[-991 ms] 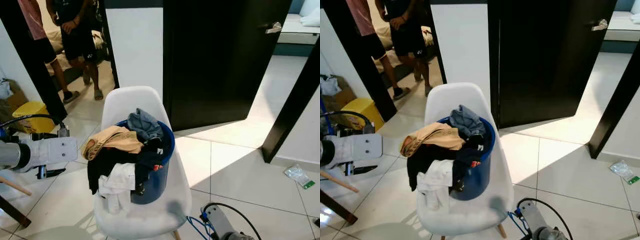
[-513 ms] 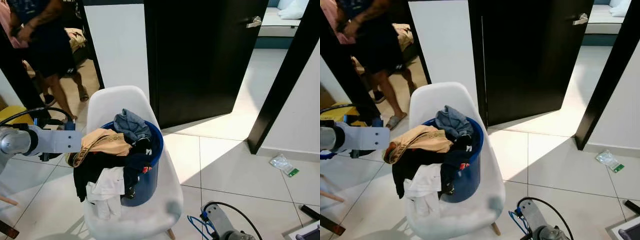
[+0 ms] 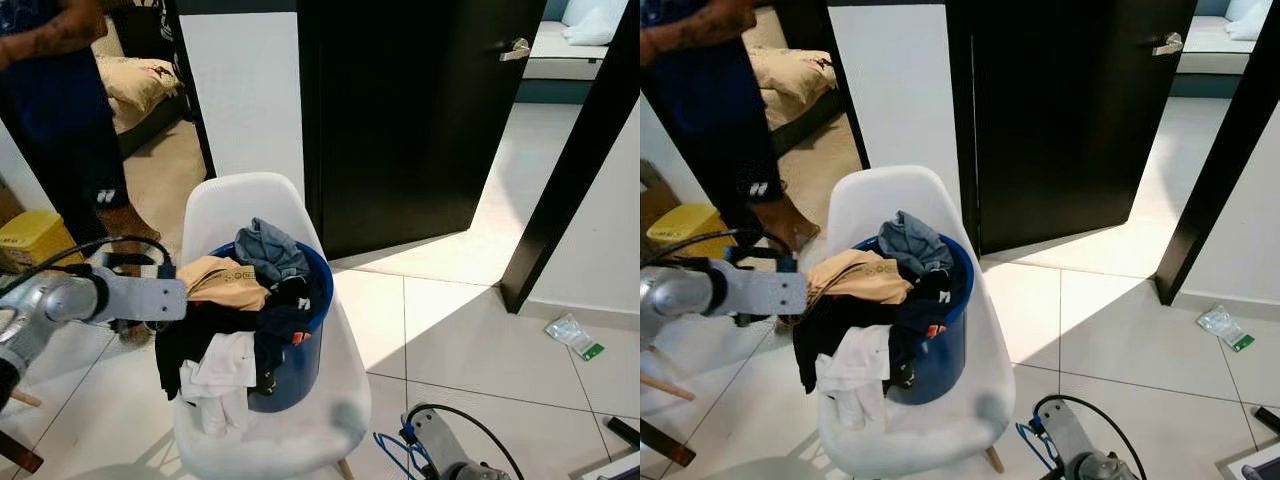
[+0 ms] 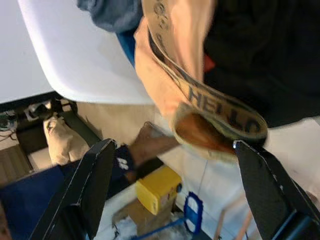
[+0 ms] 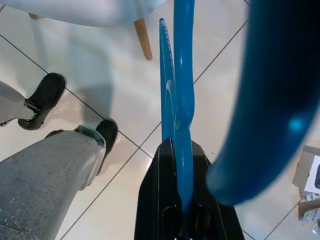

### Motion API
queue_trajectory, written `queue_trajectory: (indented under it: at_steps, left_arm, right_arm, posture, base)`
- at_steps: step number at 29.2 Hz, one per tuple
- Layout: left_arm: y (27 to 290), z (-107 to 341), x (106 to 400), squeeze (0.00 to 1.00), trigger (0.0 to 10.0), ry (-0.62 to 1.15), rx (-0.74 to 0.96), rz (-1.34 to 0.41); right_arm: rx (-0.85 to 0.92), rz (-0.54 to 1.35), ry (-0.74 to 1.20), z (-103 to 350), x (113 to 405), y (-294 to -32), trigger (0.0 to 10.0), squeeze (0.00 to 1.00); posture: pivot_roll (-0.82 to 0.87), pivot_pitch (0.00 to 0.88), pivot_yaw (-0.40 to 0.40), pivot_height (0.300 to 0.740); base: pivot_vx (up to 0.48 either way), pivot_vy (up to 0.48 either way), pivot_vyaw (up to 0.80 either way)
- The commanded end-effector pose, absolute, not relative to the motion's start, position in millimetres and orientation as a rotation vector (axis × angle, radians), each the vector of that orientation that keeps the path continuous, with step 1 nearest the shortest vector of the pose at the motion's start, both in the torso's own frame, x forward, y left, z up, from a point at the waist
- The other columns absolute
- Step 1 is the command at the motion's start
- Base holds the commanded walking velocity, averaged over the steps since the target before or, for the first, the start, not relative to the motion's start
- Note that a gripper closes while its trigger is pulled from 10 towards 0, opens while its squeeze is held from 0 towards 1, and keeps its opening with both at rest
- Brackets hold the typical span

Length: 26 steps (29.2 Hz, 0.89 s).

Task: Hang hanger

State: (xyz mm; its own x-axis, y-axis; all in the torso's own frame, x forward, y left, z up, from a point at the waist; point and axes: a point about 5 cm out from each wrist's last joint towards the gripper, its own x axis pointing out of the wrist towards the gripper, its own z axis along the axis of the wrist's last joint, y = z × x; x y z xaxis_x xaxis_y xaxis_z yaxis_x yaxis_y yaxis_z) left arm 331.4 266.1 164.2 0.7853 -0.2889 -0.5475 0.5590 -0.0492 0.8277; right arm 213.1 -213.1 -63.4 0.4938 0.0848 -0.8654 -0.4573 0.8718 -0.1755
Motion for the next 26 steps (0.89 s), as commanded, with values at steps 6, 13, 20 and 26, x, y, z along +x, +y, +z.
queue_trajectory:
  at_steps: [6, 13, 20, 26]
  left_arm:
    - [264, 156, 337, 0.00, 10.0, 0.224, 1.499, -0.697]
    - [269, 153, 340, 0.00, 10.0, 0.214, 1.565, -0.641]
    - [273, 150, 343, 0.00, 10.0, 0.204, 1.587, -0.606]
    - [273, 144, 343, 0.00, 10.0, 0.204, 1.589, -0.591]
  right_arm:
    - [-0.407, 0.345, 1.007, -64, 213, -211, 10.0, 0.00]
    - [-0.407, 0.346, 1.008, -64, 213, -212, 10.0, 0.00]
    - [-0.408, 0.348, 1.008, -64, 213, -212, 10.0, 0.00]
    - [-0.407, 0.348, 1.008, -64, 213, -212, 10.0, 0.00]
  posture:
    - [-0.04, 0.036, 0.011, 0.740]
    - [-0.04, 0.037, 0.009, 0.740]
    - [-0.04, 0.038, 0.009, 0.740]
    - [-0.04, 0.038, 0.009, 0.740]
  base:
    - [0.000, 0.000, 0.00]
    - [0.000, 0.000, 0.00]
    - [0.000, 0.000, 0.00]
    - [0.000, 0.000, 0.00]
